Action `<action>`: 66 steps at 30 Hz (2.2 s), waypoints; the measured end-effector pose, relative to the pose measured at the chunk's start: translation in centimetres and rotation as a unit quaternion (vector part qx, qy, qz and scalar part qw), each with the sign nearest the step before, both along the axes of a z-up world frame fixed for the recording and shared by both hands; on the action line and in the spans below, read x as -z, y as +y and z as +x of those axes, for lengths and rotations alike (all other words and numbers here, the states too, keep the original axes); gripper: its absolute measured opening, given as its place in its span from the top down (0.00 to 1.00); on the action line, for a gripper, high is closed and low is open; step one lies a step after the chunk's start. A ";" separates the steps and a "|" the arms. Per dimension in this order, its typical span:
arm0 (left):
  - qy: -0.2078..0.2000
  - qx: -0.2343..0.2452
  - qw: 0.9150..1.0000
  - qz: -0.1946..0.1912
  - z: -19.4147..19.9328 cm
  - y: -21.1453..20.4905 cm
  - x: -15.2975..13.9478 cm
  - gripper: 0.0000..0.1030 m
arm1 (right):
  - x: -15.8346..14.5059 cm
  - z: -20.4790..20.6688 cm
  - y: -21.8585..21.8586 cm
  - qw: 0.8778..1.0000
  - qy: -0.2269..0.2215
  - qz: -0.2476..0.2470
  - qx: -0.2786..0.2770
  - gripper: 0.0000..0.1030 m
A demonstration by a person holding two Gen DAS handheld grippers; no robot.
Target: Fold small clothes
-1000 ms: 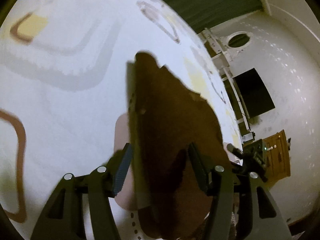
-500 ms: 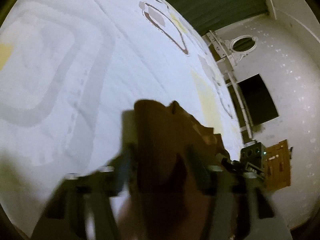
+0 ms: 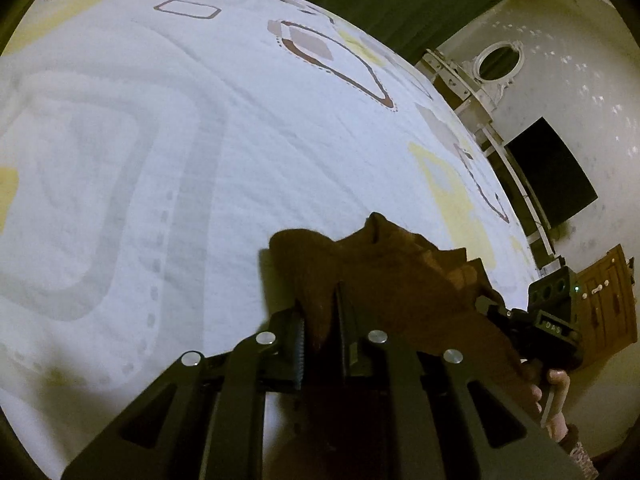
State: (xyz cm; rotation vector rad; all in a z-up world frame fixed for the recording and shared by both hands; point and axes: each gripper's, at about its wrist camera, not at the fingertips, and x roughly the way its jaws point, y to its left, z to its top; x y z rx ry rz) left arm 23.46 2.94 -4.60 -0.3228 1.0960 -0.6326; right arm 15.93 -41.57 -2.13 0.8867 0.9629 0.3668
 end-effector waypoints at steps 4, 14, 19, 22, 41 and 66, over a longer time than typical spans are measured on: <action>-0.002 0.000 1.000 -0.001 0.1 0.0 0.2 0.87 | 0.2 0.0 -0.1 1.000 -0.002 0.008 0.002 0.83; -0.002 0.001 1.000 -0.003 0.4 -0.3 0.2 0.87 | 0.4 0.1 -0.2 1.000 -0.001 0.012 0.003 0.83; -0.002 0.002 1.000 -0.005 0.5 -0.1 0.3 0.87 | 0.4 0.0 -0.1 1.000 -0.001 0.014 0.004 0.83; -0.002 0.002 1.000 -0.005 0.5 -0.2 0.3 0.87 | 0.4 0.0 -0.1 1.000 0.000 0.016 0.004 0.83; 0.033 0.021 0.997 -0.060 -2.7 2.3 -0.4 0.48 | -0.5 -3.3 -1.9 0.998 0.013 0.047 0.038 0.63; 0.090 0.011 0.987 -0.132 -14.8 2.7 -0.1 0.31 | -1.7 -15.6 4.8 0.999 0.008 0.047 -0.025 0.35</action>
